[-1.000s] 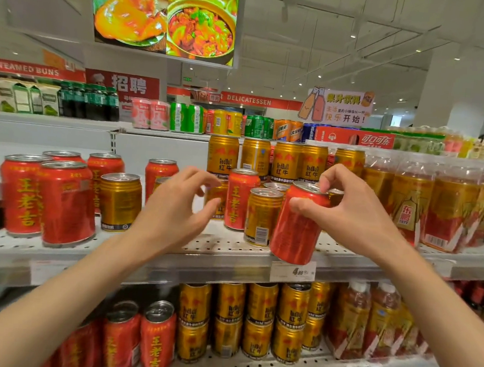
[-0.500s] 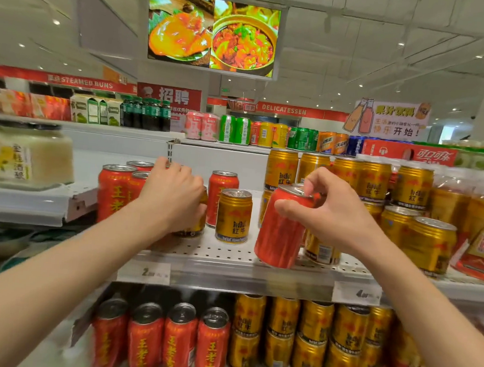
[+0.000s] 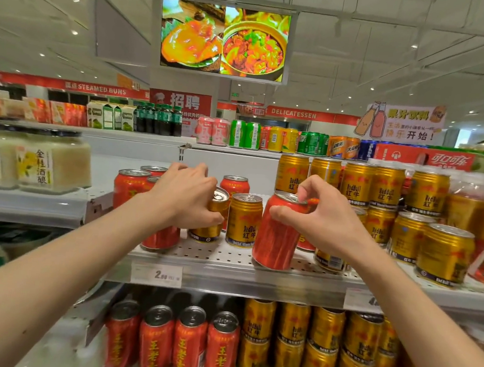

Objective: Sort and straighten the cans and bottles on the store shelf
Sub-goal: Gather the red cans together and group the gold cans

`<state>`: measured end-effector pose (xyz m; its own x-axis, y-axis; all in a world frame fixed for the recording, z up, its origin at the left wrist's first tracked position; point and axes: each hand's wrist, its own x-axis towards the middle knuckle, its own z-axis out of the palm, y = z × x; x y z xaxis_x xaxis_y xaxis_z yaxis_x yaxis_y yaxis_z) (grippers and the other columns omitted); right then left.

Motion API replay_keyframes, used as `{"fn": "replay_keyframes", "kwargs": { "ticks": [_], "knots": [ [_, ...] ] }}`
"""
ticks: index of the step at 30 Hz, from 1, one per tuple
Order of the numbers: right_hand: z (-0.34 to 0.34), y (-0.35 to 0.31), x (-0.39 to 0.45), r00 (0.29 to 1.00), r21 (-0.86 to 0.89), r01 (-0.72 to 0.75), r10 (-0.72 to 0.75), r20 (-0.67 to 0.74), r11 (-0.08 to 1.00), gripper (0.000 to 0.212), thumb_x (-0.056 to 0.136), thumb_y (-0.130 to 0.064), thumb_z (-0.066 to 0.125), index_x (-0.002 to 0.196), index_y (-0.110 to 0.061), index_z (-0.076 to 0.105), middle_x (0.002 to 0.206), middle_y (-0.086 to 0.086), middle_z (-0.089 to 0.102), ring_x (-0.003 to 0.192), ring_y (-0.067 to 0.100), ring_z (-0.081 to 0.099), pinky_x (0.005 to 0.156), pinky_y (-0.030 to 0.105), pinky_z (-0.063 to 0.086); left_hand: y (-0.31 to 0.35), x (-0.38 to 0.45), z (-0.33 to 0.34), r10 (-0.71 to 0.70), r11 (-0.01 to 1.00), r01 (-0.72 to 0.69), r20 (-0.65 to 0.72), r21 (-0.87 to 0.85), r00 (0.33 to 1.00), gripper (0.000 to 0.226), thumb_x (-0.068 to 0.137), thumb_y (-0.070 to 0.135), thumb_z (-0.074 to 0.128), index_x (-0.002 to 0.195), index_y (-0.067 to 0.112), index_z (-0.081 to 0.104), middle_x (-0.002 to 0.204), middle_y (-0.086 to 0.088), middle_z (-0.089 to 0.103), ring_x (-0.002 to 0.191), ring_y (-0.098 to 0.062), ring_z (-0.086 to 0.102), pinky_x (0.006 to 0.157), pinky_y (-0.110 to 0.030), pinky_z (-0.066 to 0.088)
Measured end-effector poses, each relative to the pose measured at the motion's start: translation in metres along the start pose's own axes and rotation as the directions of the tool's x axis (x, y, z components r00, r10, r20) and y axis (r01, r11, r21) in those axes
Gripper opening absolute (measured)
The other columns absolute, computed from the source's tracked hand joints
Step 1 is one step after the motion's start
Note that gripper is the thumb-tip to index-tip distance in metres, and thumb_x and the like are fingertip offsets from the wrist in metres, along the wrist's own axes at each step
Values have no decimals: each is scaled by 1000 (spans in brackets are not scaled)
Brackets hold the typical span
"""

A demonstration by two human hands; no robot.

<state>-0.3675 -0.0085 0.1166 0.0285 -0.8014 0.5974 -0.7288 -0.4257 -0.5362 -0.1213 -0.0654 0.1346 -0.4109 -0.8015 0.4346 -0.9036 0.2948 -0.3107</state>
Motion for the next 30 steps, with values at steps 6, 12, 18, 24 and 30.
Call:
{"fn": "replay_keyframes", "kwargs": {
  "ticks": [6, 12, 18, 24, 30],
  "knots": [
    [-2, 1, 0, 1000, 30, 15, -16, 21, 999, 43, 75, -52, 78, 88, -24, 48, 93, -3, 63, 75, 14, 59, 60, 30, 56, -8, -15, -11, -15, 958, -25, -139, -287, 990, 71, 78, 70, 62, 132, 23, 58, 117, 1, 52, 101, -19, 51, 85, -34, 42],
    [6, -5, 8, 995, 100, 42, -51, 87, 994, 42, 76, -49, 81, 88, -24, 48, 94, -3, 66, 71, 13, 59, 57, 25, 49, -18, -44, -31, -42, 881, -34, -149, -472, 988, 86, 67, 78, 58, 138, 30, 56, 122, 12, 51, 108, -12, 51, 89, -32, 44],
    [24, -24, 24, 982, 120, 39, -60, 177, 992, 37, 79, -47, 80, 94, -28, 53, 117, -5, 62, 71, 12, 67, 53, 20, 54, -29, -75, -42, 2, 841, -78, -140, -535, 990, 78, 66, 78, 66, 131, 35, 61, 112, 25, 49, 102, 2, 53, 87, -27, 50],
    [52, -62, 47, 965, 54, 35, -48, 258, 998, 43, 81, -53, 77, 101, -22, 55, 99, -14, 60, 58, 9, 70, 56, 19, 58, -41, -91, -40, 9, 851, -73, -126, -521, 992, 72, 69, 69, 74, 130, 33, 63, 112, 21, 52, 103, 0, 53, 86, -24, 49],
    [87, -81, 74, 942, -42, 68, -50, 332, 997, 44, 83, -48, 77, 104, -19, 51, 88, -1, 70, 60, 15, 75, 70, 45, 64, -48, -98, -30, 0, 868, -35, -71, -495, 997, 79, 67, 75, 70, 134, 35, 60, 114, 21, 50, 106, -3, 52, 91, -29, 49]
  ]
}}
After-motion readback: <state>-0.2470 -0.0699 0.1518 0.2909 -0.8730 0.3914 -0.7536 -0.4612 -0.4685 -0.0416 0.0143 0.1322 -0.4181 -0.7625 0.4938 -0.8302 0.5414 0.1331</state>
